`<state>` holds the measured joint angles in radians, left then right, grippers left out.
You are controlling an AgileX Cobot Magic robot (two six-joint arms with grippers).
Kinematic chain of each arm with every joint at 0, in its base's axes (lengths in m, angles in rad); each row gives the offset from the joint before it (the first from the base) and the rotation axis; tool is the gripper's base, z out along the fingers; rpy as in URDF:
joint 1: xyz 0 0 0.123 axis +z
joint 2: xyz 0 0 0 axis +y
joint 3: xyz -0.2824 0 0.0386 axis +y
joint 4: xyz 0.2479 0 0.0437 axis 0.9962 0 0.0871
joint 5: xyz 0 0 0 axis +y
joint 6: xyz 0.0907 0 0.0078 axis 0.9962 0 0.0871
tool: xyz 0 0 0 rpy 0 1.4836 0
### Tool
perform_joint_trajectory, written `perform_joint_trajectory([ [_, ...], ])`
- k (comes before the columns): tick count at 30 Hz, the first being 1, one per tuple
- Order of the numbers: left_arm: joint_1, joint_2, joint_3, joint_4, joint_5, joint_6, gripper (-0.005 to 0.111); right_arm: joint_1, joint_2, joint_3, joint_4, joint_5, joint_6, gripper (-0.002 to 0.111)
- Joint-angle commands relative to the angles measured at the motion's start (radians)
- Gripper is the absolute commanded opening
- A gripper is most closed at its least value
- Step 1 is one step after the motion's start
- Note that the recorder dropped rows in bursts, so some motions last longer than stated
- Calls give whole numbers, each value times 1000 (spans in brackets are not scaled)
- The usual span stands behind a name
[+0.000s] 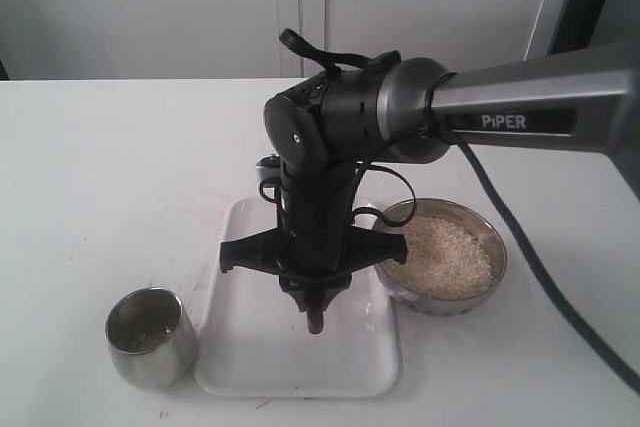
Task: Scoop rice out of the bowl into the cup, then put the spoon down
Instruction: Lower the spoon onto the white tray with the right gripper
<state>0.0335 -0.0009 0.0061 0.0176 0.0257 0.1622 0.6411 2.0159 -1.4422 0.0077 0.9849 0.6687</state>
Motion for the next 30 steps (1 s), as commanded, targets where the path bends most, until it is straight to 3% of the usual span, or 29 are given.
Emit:
perform_joint_trajectory([
  [1, -7, 1, -6, -9, -6, -1, 14, -5, 0, -3, 0, 5, -12, 0],
  [11, -7, 1, -6, -9, -6, -1, 14, -5, 28, -3, 53, 83, -12, 0],
  [23, -7, 1, -6, -9, -6, -1, 14, -5, 32, -3, 37, -43, -12, 0],
  [30, -7, 1, -6, -9, -6, -1, 14, -27, 53, -3, 45, 5, -14, 1],
])
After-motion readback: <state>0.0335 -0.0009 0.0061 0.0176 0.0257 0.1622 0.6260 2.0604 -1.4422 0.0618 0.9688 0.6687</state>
